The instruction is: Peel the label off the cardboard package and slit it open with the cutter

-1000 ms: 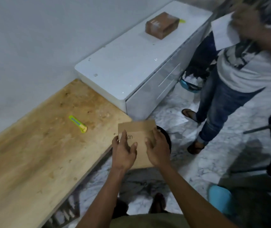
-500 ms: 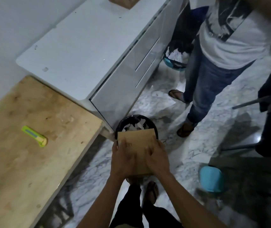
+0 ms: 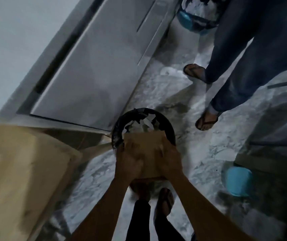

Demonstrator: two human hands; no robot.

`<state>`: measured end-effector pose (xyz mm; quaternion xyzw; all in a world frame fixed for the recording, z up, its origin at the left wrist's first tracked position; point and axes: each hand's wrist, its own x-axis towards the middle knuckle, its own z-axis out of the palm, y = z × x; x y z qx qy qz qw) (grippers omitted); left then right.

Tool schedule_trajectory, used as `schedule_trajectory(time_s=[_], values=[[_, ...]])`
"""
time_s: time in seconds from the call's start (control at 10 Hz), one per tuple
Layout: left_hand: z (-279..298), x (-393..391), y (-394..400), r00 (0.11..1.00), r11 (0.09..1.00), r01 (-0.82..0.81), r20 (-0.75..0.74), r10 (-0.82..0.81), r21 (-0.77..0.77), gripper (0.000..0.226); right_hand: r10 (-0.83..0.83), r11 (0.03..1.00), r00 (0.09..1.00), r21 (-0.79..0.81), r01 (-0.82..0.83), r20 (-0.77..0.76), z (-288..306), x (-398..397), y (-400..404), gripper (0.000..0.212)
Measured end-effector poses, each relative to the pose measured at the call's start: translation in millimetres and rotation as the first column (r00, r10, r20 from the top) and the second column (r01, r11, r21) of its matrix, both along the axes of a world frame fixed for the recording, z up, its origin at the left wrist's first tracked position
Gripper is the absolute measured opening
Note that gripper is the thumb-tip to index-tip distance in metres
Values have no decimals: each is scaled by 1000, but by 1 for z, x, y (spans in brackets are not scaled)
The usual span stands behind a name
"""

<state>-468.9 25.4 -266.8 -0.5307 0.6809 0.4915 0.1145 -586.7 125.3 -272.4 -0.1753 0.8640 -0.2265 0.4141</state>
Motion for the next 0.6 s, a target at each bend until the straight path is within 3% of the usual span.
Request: schedule_trajectory(time_s=[0.1, 0.3, 0.4, 0.6], values=[[-44, -8, -10, 994, 996, 84, 77, -82, -29, 80, 5, 1000, 1000, -10, -5, 24, -44, -8, -8, 62], [-103, -22, -28, 990, 987, 130, 68, -124, -91, 87, 57, 997, 996, 44, -60, 69, -106, -29, -32, 75], [-126, -16, -32, 971, 967, 230, 91, -221, -107, 82, 105, 986, 994, 133, -103, -8, -119, -35, -31, 63], [-93, -8, -24, 979, 977, 198, 73, -192, -83, 44, 58, 996, 998, 59, -59, 31, -90, -33, -19, 57]])
